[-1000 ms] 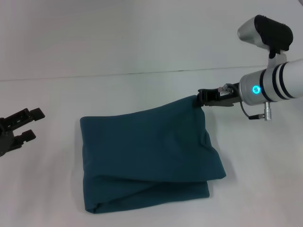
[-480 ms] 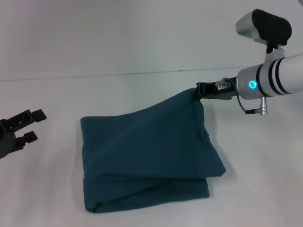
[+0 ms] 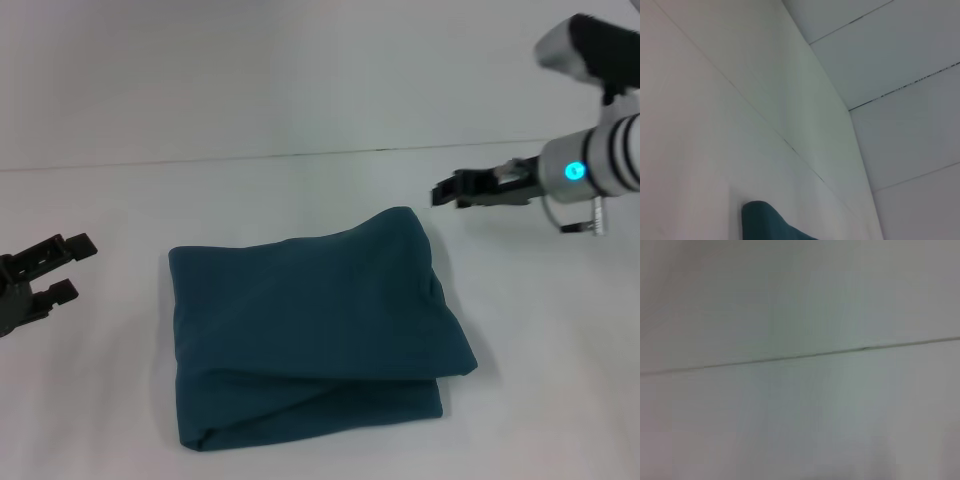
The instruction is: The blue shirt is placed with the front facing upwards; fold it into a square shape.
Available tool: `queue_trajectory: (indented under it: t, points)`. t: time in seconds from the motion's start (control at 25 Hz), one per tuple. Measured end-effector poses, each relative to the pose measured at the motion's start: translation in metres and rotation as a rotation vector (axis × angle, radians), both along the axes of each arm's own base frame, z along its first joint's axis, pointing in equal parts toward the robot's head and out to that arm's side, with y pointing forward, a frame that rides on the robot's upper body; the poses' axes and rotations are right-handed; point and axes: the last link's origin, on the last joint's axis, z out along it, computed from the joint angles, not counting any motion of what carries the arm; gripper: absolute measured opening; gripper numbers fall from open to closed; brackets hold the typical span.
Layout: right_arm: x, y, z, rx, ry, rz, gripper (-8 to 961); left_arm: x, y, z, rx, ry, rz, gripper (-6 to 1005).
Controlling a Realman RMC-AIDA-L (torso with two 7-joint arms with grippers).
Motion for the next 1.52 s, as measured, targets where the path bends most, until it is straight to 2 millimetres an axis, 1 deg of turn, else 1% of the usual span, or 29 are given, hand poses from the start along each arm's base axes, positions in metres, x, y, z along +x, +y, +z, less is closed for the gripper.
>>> queue_trajectory:
  t: [0.12, 0.24, 0.32, 0.48, 0.56, 0.68, 0.84, 1.04, 1.2, 1.32, 1.4, 1.52]
  points:
    - [0.008, 0.006, 0.021, 0.040, 0.007, -0.035, 392, 0.000, 0.000, 0.000, 0.001, 0.001, 0.000, 936]
    - [0.008, 0.003, 0.034, 0.017, 0.045, -0.053, 415, 0.000, 0.000, 0.000, 0.001, 0.001, 0.000, 936]
    - [0.003, -0.003, 0.037, -0.039, 0.088, -0.048, 431, 0.000, 0.000, 0.000, 0.001, 0.001, -0.001, 936]
    - [-0.016, -0.024, 0.028, -0.232, 0.191, 0.002, 462, 0.000, 0.000, 0.001, -0.001, 0.001, -0.003, 937]
    - [-0.024, -0.037, 0.020, -0.331, 0.224, 0.014, 477, 0.001, 0.000, 0.001, -0.010, 0.001, -0.007, 937]
    - [-0.032, -0.051, 0.006, -0.422, 0.259, 0.021, 469, 0.005, -0.002, -0.002, -0.049, -0.001, -0.029, 937]
    - [-0.038, -0.061, -0.012, -0.493, 0.271, 0.026, 463, 0.005, -0.003, -0.002, -0.049, -0.005, -0.029, 937]
    - [-0.035, -0.074, -0.031, -0.570, 0.240, 0.019, 463, 0.004, -0.004, -0.004, -0.050, -0.005, -0.022, 936]
    - [-0.027, -0.077, -0.034, -0.578, 0.199, -0.007, 463, 0.004, -0.004, -0.004, -0.050, -0.006, -0.022, 936]
    - [-0.018, -0.078, -0.031, -0.583, 0.145, -0.037, 463, 0.004, -0.004, -0.005, -0.050, -0.007, -0.024, 936]
    - [-0.016, -0.078, -0.028, -0.585, 0.138, -0.039, 463, 0.004, -0.004, -0.006, -0.051, -0.008, -0.025, 936]
    - [-0.020, -0.077, -0.023, -0.591, 0.139, -0.018, 463, 0.007, -0.004, -0.007, -0.065, -0.011, -0.040, 936]
